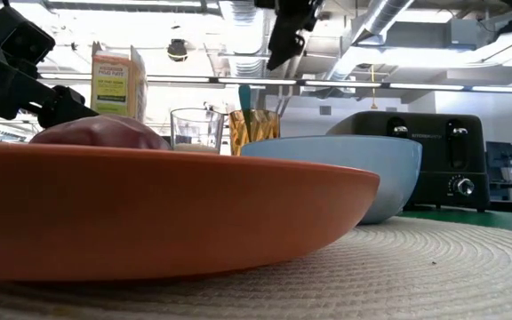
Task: Arrange a breakfast setting
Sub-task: Put the blue spoon to the right of the blue bowl on the white placemat
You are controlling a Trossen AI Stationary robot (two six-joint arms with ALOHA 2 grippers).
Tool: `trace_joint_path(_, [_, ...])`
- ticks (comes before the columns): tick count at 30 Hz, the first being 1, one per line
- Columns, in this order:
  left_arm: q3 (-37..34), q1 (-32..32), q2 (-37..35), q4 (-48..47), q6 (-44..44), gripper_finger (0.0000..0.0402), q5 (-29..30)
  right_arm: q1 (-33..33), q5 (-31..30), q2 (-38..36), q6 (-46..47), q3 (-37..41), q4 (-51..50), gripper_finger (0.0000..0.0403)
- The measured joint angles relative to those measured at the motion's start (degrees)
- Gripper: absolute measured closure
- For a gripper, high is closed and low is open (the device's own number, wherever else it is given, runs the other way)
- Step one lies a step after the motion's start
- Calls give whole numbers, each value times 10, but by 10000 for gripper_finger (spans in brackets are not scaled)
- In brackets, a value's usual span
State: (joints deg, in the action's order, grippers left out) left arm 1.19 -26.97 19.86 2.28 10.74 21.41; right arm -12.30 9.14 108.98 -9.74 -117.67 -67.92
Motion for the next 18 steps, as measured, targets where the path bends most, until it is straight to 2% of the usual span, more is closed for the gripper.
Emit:
trace_joint_path(7, [0, 0, 0, 0, 0, 23, 0, 3, -7, -118, 40, 165, 114, 72])
trace_joint_path(11, [0, 0, 0, 0, 0, 23, 0, 4, -15, -182, 62, 286, 255, 72])
trace_joint_path(14, [0, 0, 0, 0, 0, 23, 0, 7, -15, -203, 75, 362, 383, 72])
trace_joint_path(18, [0, 0, 0, 0, 0, 23, 0, 7, -14, -203, 80, 409, 458, 72])
